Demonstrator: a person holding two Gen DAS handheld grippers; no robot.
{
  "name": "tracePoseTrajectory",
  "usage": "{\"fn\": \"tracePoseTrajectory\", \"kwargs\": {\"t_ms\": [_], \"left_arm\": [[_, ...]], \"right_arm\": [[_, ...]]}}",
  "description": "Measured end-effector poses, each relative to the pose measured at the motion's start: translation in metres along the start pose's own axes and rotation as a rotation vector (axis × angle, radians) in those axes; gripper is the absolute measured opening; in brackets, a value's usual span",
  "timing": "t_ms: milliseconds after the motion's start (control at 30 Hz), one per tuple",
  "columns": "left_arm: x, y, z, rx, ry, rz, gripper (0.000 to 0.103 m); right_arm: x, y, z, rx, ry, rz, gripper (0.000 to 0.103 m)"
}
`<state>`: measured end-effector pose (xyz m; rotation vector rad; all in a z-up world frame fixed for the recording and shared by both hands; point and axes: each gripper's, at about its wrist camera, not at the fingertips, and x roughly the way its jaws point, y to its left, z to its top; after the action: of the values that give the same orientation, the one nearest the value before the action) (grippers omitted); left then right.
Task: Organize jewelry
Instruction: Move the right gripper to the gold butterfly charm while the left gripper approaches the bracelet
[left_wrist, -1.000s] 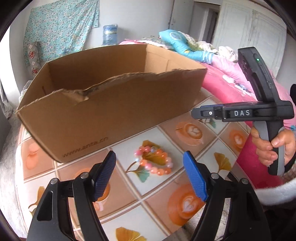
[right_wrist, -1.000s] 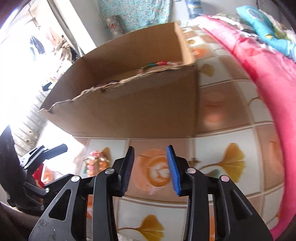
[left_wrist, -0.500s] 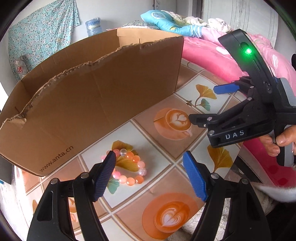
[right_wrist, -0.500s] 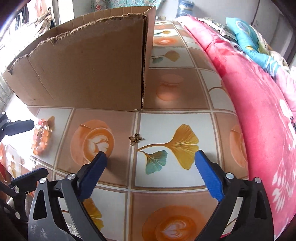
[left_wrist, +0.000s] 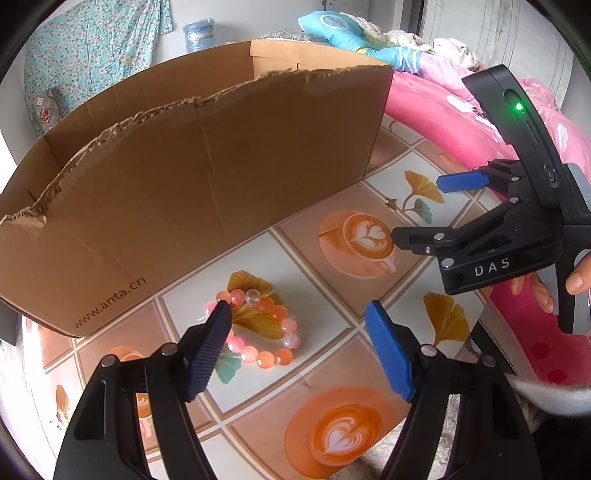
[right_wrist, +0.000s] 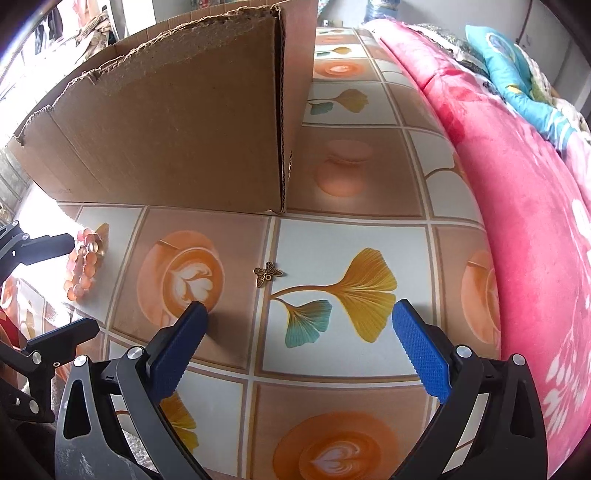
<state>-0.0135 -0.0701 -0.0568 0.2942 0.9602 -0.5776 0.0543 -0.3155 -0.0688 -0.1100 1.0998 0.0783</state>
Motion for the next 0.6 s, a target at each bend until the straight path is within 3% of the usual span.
{"fn": "tracePoseTrajectory", "kwargs": {"t_ms": [233,333,400,600], "left_arm": [[-0.001,0.002,-0.002,-0.003,-0.003,0.002,0.071],[-0.004,0.004,-0.004,-0.003,-0.011,-0.003,0.065],[-0.004,0.006,-0.006,-0.004,-0.014,-0.010,0.059],[0.000,0.010,-0.013,0.002,-0.018,0.005,0.041]], "right_arm": [[-0.004,0.008,-0.001,-0.002,-0.004,-0.041,0.095],[-0.019,0.002,-0.001,0.051,-0.089,-0.069,0.095],[-0.027,-0.006,-0.002,0.107,-0.121,-0.019,0.094],[-0.031,-0.014,-0.008,0.149,-0.126,0.095,0.070]]}}
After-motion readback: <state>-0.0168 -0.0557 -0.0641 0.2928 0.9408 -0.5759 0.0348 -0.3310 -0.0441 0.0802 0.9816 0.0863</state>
